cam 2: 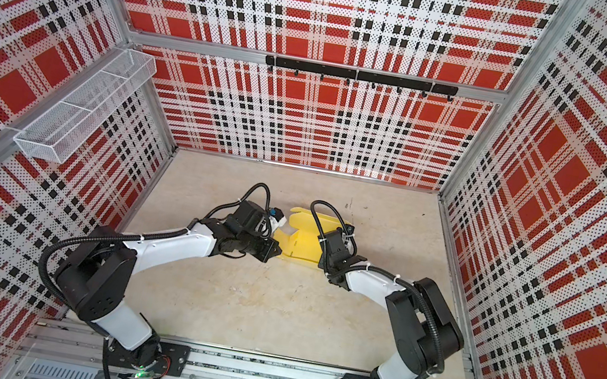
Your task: Fold the paper box
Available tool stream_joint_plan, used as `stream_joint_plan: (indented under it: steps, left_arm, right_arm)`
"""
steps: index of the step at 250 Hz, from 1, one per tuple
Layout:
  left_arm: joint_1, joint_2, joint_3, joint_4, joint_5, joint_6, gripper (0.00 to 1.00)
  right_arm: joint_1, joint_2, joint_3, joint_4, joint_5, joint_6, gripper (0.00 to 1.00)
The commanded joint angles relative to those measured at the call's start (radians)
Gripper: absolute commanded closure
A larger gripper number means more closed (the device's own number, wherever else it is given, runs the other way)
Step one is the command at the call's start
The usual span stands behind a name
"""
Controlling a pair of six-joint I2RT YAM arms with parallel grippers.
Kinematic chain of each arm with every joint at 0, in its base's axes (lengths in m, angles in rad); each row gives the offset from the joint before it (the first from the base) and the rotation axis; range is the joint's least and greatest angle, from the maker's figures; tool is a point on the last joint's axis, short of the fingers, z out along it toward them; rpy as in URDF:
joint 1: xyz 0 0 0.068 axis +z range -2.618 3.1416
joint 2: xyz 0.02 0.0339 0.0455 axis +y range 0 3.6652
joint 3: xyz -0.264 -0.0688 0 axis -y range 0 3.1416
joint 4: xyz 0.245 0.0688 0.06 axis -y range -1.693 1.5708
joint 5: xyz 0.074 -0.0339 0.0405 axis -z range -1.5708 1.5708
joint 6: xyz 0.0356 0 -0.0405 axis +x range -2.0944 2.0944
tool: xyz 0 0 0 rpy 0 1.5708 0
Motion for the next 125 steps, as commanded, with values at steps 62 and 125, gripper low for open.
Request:
stream_joint_plan:
  steps: [62, 125]
  left_arm:
    - [-0.054, 0.087, 0.074, -0.1, -0.118, 0.179, 1.0]
    - [-0.05, 0.151, 0.12, -0.103, -0.208, 0.175, 1.0]
  right_arm:
    - [-0.004, -0.05, -0.032, 0.061, 0.001, 0.026, 0.9]
    - [-0.005, -0.039, -0.048, 0.085, -0.007, 0.026, 0.9]
